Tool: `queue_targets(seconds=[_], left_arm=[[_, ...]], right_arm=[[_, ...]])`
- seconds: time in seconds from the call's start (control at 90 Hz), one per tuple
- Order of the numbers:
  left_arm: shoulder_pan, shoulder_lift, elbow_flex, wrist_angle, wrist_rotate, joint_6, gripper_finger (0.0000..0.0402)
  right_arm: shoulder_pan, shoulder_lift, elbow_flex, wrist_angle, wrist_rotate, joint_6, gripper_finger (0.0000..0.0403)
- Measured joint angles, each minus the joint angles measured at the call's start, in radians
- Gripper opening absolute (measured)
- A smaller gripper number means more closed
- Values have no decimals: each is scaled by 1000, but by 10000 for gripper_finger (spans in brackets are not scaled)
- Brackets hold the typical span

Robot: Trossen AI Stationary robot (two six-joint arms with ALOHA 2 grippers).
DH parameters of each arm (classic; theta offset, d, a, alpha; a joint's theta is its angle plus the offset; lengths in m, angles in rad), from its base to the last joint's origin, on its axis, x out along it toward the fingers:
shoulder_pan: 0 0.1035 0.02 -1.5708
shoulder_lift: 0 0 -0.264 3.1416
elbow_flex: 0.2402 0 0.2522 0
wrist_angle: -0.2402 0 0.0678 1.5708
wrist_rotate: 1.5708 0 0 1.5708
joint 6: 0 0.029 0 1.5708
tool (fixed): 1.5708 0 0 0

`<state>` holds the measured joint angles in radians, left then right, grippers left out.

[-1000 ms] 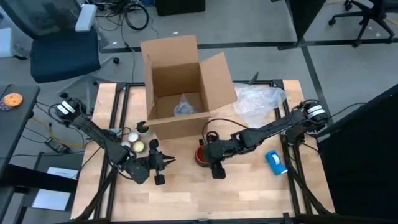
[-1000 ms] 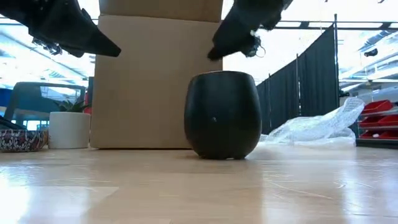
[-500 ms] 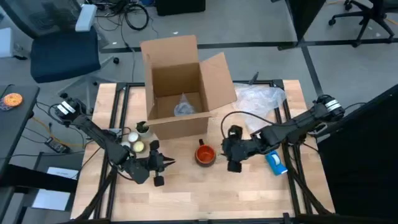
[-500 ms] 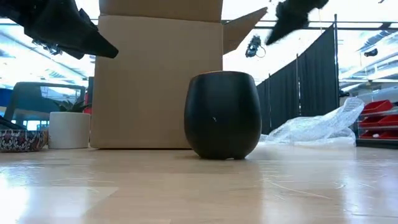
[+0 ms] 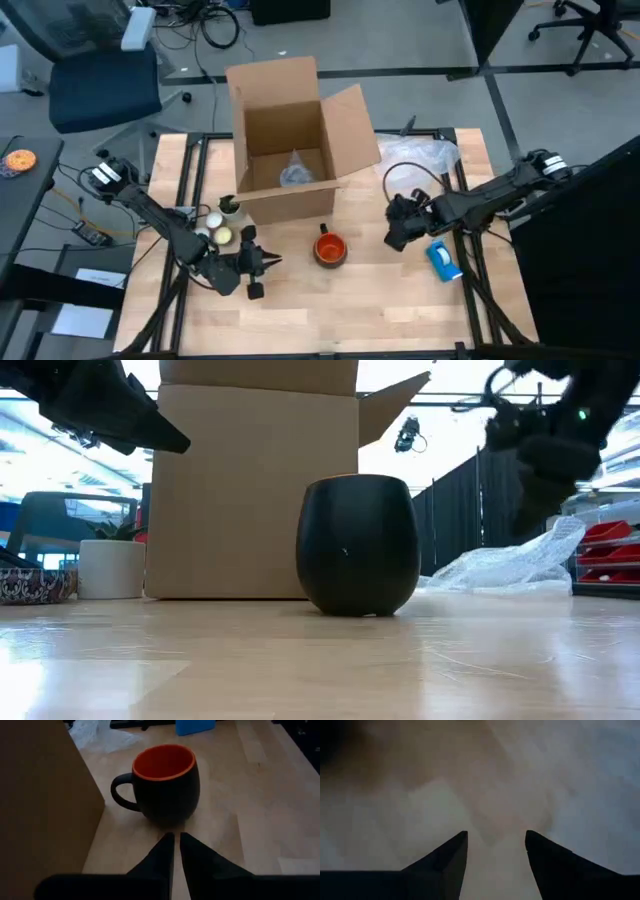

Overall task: Wrap mug
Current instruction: Prepare the bubble wrap

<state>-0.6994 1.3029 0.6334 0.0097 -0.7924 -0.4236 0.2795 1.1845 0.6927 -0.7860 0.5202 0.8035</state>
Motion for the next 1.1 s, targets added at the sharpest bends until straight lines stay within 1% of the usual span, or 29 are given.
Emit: queue_targets(seconds=[0.1,0.244,0.333,0.511,0.567,0.656,0.711,0.811,0.911,1.011,1.1], left_arm=[[1,0,0,0,-3,0,16],[8,0,0,0,-6,0,16],[15,0,0,2,-6,0,16],[19,0,0,8,-7,0,16],[19,0,0,7,-7,0,16],[19,0,0,7,-7,0,16],[19,0,0,7,-7,0,16],[19,0,0,7,-7,0,16],[19,0,0,7,-7,0,16],[19,0,0,7,-7,0,16],[19,0,0,7,-7,0,16]], right_arm=[[-39,-42,-44,-10,-11,31,171],[-104,-73,-49,-67,-11,65,171],[-173,-82,-49,-64,2,89,172],[-348,-78,-50,-28,-1,110,176],[-403,-78,-49,-9,-22,111,178],[-482,-78,-49,27,-93,104,184],[-518,-78,-49,56,-149,40,189],[-548,-78,-49,105,-220,-157,200],[-557,-79,-49,143,-219,-287,211],[-561,-79,-49,186,-217,-488,219],[-561,-79,-49,190,-208,-636,221]])
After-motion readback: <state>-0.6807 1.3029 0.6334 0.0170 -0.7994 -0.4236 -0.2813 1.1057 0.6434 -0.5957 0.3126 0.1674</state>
